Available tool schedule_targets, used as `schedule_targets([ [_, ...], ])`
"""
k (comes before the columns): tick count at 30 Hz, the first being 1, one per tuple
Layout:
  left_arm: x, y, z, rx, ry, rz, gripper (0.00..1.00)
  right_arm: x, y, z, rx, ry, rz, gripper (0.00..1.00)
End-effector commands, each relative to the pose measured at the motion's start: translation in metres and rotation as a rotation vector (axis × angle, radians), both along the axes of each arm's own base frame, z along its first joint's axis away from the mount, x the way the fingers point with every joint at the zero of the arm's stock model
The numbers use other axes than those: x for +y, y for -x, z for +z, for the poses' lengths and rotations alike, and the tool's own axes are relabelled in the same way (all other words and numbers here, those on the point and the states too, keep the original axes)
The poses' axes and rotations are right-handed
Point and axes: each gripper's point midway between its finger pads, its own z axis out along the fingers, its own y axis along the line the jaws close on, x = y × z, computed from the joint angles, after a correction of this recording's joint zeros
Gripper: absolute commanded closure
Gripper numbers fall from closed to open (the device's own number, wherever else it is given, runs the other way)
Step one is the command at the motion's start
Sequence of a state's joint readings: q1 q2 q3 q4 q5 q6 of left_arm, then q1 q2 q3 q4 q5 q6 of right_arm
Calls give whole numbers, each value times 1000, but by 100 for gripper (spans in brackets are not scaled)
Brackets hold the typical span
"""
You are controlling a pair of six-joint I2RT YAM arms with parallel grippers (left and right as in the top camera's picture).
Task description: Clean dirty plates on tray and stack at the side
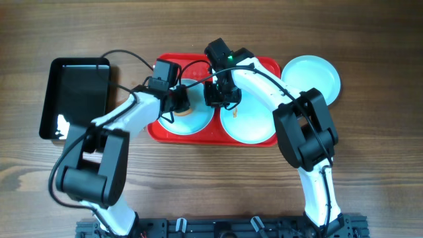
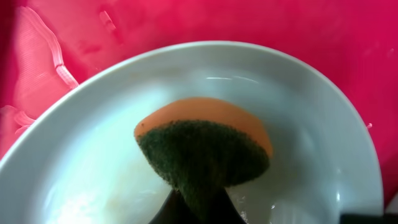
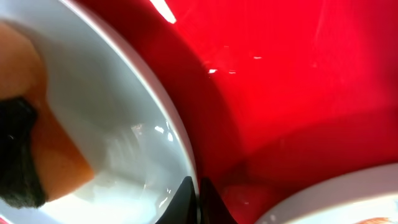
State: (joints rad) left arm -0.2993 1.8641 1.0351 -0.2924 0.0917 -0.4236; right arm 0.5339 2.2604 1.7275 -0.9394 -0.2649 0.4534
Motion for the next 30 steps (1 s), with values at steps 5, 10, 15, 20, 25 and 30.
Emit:
schedule_targets([
  [5, 45, 34, -44, 172, -233, 65, 96, -11, -1, -5, -3, 44, -28, 96],
  [10, 107, 47, -10, 155, -565, 157, 96, -9, -4, -3, -10, 39, -29, 96],
  [15, 119, 42, 39, 40, -595, 233, 96, -5, -12, 6, -37, 22, -32, 96],
  [20, 79, 35, 82, -66, -314, 187, 96, 3, -26, 38, -114, -21, -25, 96],
  [25, 43, 50, 120, -98, -85, 97, 96, -9, -53, 90, -317, 24, -27, 96],
  [30, 36, 65, 114, -32, -45, 65, 96, -68, -85, 171, -673, 331, -14, 96],
])
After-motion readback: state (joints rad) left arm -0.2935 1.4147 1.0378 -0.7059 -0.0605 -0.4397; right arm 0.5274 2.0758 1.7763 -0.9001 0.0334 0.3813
